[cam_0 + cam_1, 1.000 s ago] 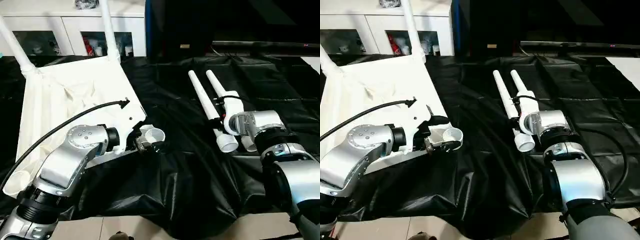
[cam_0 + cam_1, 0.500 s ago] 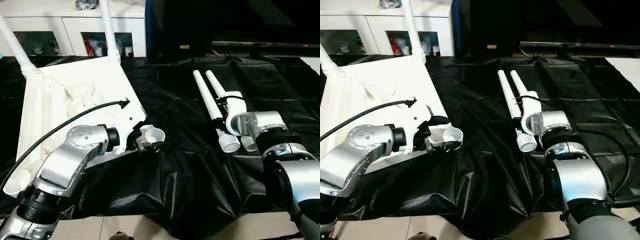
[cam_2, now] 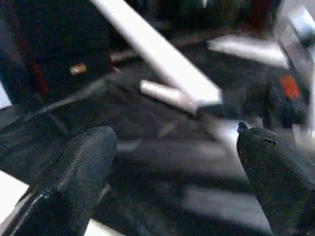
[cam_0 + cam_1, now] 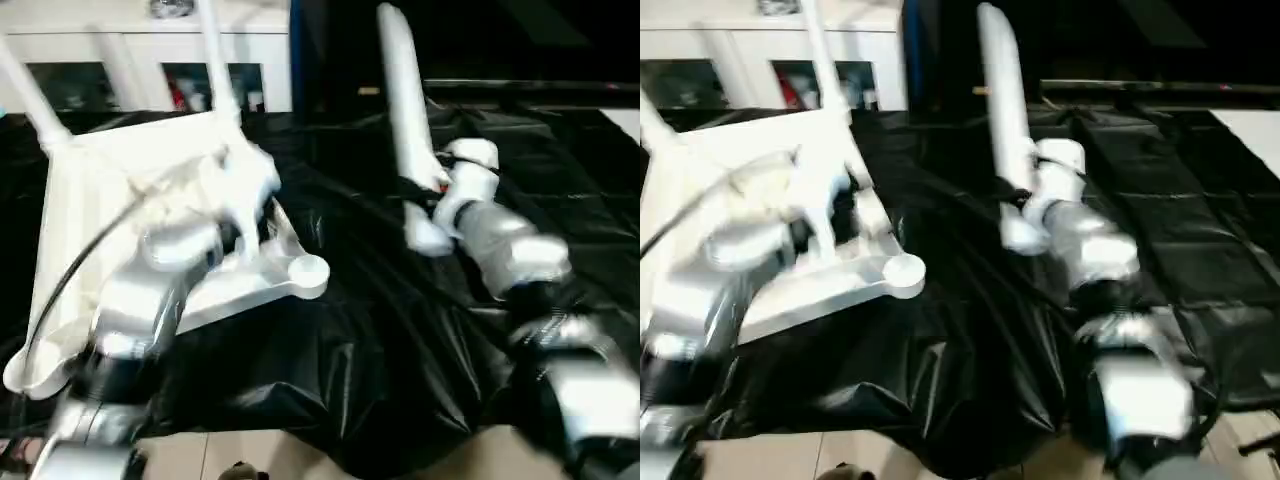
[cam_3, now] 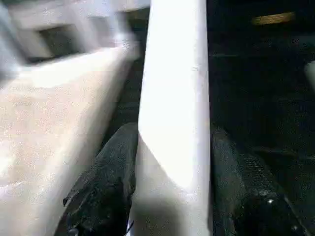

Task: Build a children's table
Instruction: Pick table leg

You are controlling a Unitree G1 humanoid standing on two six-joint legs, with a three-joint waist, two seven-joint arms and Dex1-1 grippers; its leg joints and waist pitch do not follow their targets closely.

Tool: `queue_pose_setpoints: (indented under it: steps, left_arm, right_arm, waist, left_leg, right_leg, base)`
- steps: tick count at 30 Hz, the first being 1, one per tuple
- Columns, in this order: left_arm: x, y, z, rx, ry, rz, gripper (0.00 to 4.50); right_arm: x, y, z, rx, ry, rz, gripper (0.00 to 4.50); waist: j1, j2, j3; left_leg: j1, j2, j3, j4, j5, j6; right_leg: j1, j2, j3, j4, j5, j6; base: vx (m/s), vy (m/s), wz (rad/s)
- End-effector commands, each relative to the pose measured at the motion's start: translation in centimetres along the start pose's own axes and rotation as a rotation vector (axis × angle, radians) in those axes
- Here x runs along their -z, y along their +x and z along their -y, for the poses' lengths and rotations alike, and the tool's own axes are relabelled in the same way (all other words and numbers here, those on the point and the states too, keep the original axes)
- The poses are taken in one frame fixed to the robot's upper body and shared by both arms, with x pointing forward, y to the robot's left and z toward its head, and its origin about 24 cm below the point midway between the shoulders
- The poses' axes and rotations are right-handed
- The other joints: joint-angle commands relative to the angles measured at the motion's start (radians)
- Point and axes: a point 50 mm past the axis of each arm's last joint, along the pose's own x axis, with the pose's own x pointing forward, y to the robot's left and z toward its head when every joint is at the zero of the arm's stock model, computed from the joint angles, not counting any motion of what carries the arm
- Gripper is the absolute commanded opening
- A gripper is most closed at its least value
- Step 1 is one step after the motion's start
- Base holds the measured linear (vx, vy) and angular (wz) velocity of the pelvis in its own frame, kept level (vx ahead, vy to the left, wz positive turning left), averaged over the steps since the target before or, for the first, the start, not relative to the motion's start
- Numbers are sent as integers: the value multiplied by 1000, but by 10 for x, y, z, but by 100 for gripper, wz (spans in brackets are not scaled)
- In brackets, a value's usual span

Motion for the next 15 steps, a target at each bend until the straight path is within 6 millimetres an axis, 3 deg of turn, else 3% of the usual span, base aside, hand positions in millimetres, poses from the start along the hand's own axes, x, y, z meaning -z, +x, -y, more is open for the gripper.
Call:
queue_pose_setpoints:
  steps: [1,5,6,7,9,13,14,15]
  left_arm:
    - [-5,5,4,17,-75,33,450]
    - [-12,14,13,76,-231,87,450]
    - [-13,17,15,94,-285,97,450]
    - [-13,19,16,99,-318,102,450]
    - [-15,22,19,112,-380,131,450]
    - [-10,24,26,157,-463,111,450]
    - [-8,24,28,163,-463,97,450]
    - [-8,24,28,163,-469,93,450]
  right_arm:
    - [-7,-6,-24,-228,60,71,187]
    - [-5,-16,-44,-386,91,102,187]
    - [-5,-18,-48,-421,93,111,187]
    - [-4,-21,-52,-443,89,117,187]
    - [-3,-24,-55,-466,80,110,187]
    - [-2,-28,-57,-491,80,100,187]
    - [-3,-29,-58,-498,81,100,187]
    - [-3,-30,-58,-501,82,100,187]
  waist:
    - [10,-1,-83]
    - [18,-1,-86]
    - [21,-2,-83]
    - [27,7,-83]
    - [30,0,-79]
    - [30,0,-79]
    - [29,-6,-79]
    - [32,-2,-79]
  left_leg:
    - [12,10,2,-59,-170,35]
    - [9,14,-1,-58,-139,45]
    - [9,13,1,-58,-149,40]
    - [12,15,-1,-59,-160,31]
    - [11,11,0,-61,-179,25]
    - [11,12,-3,-62,-189,16]
    - [9,11,-3,-63,-185,17]
    - [8,12,-4,-63,-177,17]
  right_leg:
    - [59,-57,38,-72,-132,-193]
    - [58,-60,33,-67,-89,-225]
    - [58,-61,34,-71,-113,-222]
    - [55,-62,34,-73,-139,-213]
    - [56,-60,33,-79,-179,-194]
    - [54,-61,32,-86,-233,-170]
    - [56,-62,33,-86,-233,-165]
    - [55,-62,33,-84,-230,-160]
  base:
    - [0,0,0]
    - [0,0,0]
    - [0,0,0]
    - [0,0,0]
    - [0,0,0]
    - [0,0,0]
    - [0,0,0]
    - [0,0,0]
